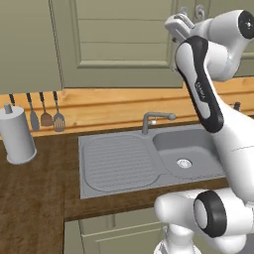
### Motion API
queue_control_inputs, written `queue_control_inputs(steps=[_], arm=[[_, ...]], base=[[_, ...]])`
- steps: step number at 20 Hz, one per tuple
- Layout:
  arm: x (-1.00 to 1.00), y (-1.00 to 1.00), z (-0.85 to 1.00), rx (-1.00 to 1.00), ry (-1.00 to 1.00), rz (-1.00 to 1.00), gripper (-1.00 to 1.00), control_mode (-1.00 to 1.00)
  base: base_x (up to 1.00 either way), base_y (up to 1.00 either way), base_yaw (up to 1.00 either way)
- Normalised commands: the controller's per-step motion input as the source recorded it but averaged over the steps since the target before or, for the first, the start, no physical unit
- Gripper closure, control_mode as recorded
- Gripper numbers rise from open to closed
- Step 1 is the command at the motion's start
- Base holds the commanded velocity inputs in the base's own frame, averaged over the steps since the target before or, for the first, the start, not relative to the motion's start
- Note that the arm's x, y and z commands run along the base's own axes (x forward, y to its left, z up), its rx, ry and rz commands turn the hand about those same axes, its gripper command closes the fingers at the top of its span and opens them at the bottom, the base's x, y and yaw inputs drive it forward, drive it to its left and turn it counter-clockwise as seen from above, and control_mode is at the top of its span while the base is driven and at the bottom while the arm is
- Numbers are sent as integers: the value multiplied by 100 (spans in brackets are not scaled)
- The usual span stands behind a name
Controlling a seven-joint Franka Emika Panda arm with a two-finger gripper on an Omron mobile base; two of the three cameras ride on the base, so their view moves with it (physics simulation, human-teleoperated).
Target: Open the cabinet, pick up the bread from the cabinet and place it in the basket. Then move the basket to the dining counter.
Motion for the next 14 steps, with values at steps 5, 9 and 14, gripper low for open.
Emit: queue_control_inputs(steps=[5, 9, 14], arm=[[-100, 1, 51, 1, 2, 0, 100, -100], [-100, 3, 51, 0, 1, 0, 100, -100], [-100, 6, 52, 0, 2, 0, 100, -100]], base=[[0, 0, 0], [0, 0, 0], [0, 0, 0]])
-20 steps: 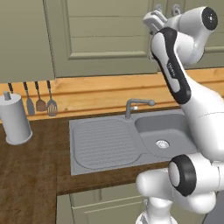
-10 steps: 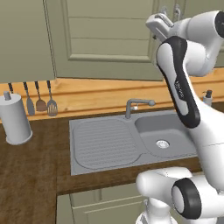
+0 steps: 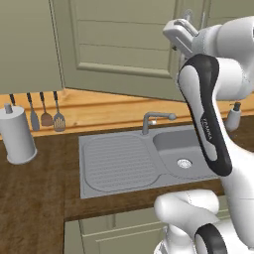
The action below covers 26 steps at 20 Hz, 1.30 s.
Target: Open the cabinet, pick up the bread from the cabinet and place it in the basket. Then move the basket to the dining counter.
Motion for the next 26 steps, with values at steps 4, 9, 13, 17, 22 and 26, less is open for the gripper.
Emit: queue_control_inputs(steps=[4, 9, 13, 17, 22, 26], arm=[[-100, 10, 50, 0, 5, 0, 100, -100], [-100, 3, 37, 0, 2, 0, 100, -100], [-79, 0, 34, -1, 0, 0, -100, -100], [-52, -13, 12, -2, 2, 0, -100, -100], [-96, -53, 22, 0, 0, 0, -100, -100], [-97, -65, 21, 0, 0, 0, -100, -100]], base=[[0, 0, 0], [0, 0, 0], [0, 0, 0], [0, 0, 0], [0, 0, 0], [0, 0, 0]])
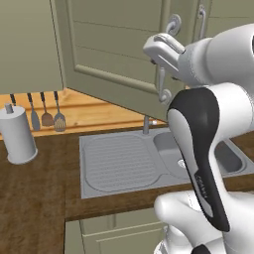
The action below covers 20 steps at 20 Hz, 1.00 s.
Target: Open the cabinet, pick up the bread from the cabinet and place it in the basket. Then move the basket to the dining counter.
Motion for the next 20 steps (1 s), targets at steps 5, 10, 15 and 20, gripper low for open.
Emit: queue_control_inputs(steps=[5, 10, 15, 20], arm=[[-67, -81, 40, 0, 1, -4, -100, -100], [-64, -96, 8, -1, 3, -6, -100, -100], [-82, -74, 8, -1, 3, -5, -100, -100], [-73, -57, 6, 0, 5, -1, -100, -100]], base=[[0, 0, 0], [0, 0, 0], [0, 0, 0], [0, 0, 0]])
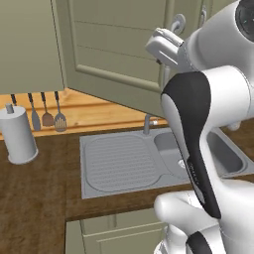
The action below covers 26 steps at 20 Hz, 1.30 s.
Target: Open the cabinet, pick up the bread from the cabinet and place it in the basket. Then move the basket to the dining counter.
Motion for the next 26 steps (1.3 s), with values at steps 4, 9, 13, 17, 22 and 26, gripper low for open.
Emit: queue_control_inputs(steps=[4, 9, 13, 17, 22, 26], arm=[[-13, -9, 0, 0, 0, 7, -100, -100], [-18, 3, -4, 0, 0, 26, -100, -100], [-2, 6, -15, 0, -1, 32, -100, -100], [-77, -5, 0, 0, 0, 23, -100, -100], [-100, -52, 0, 5, 0, 14, -100, -100], [-31, -84, 6, 19, 0, 3, -100, -100]], base=[[0, 0, 0], [0, 0, 0], [0, 0, 0], [0, 0, 0], [0, 0, 0], [0, 0, 0]])
